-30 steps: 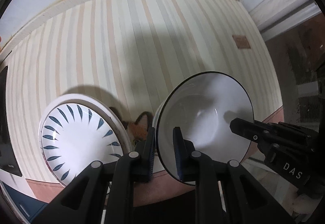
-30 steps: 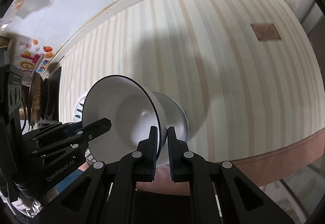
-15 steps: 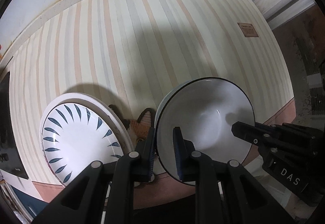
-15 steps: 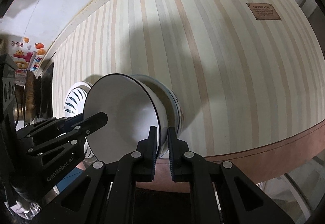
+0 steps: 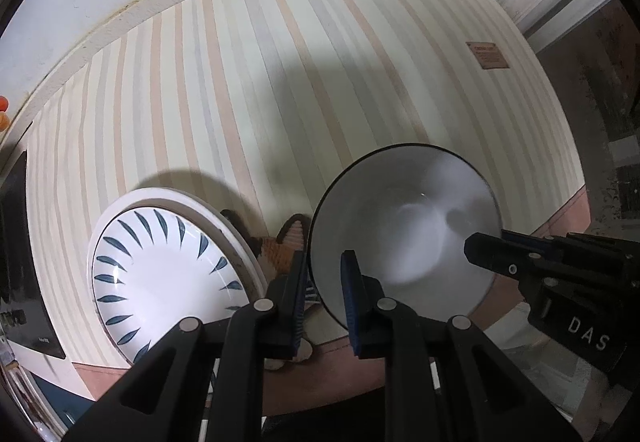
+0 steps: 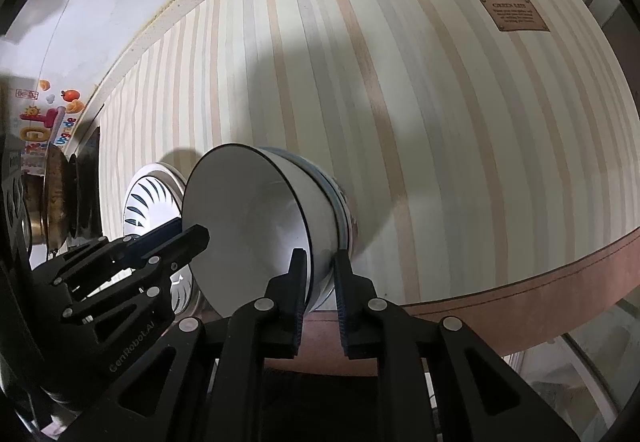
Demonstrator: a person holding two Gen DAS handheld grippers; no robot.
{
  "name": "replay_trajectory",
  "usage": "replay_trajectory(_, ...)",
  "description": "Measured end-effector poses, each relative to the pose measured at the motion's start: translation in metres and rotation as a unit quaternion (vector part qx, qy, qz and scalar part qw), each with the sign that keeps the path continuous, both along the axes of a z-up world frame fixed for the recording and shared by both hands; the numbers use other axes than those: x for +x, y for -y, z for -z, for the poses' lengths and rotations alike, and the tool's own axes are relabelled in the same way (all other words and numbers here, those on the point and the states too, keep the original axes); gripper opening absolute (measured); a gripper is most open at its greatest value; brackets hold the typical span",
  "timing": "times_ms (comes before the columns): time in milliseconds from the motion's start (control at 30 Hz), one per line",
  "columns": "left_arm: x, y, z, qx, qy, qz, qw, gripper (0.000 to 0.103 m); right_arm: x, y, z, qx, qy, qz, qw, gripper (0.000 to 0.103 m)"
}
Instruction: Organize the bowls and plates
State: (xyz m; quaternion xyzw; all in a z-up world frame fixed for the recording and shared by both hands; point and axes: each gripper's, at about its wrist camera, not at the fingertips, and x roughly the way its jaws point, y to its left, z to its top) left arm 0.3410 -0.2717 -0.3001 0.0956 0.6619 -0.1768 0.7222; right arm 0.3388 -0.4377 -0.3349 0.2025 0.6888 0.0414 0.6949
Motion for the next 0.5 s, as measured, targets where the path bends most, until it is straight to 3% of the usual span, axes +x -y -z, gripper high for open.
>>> replay_trajectory(233, -0.024, -0.015, -0.056, -0.027, 0.049, -0.006, 0.9984, 0.017, -0.020, -0.012, -0.053, -0.034, 0.050, -0.029, 0.998, 0.016)
replay_trajectory(300, -0.033, -0.023, -0.076, -0.040, 0.064, -0.011, 0.9971, 0.022, -0.031, -0.018, -0.073, -0.051, 0.066, -0.037, 0.996, 0.018)
replay_trajectory(367, -0.041, -0.029, -0.089, -0.048, 0.074, -0.014, 0.9960, 0.024, -0.041, -0.020, -0.090, -0.064, 0.082, -0.038, 0.994, 0.036)
replay_trajectory(400, -0.046, -0.033, -0.097, -0.053, 0.080, -0.014, 0.9953, 0.027, -0.048, -0.022, -0.102, -0.071, 0.093, -0.038, 0.992, 0.050)
replay_trajectory(433, -0.050, -0.037, -0.104, -0.055, 0.086, -0.013, 0.9947, 0.034, -0.055, -0.024, -0.111, -0.075, 0.103, -0.035, 0.991, 0.061)
replay_trajectory(467, -0.055, -0.041, -0.111, -0.057, 0.090, -0.013, 0.9942, 0.037, -0.059, -0.024, -0.118, -0.078, 0.110, -0.033, 0.990, 0.064)
replay_trajectory(500, -0.058, -0.043, -0.116, -0.061, 0.093, -0.012, 0.9937, 0.051, -0.065, -0.024, -0.127, -0.082, 0.118, -0.031, 0.989, 0.070)
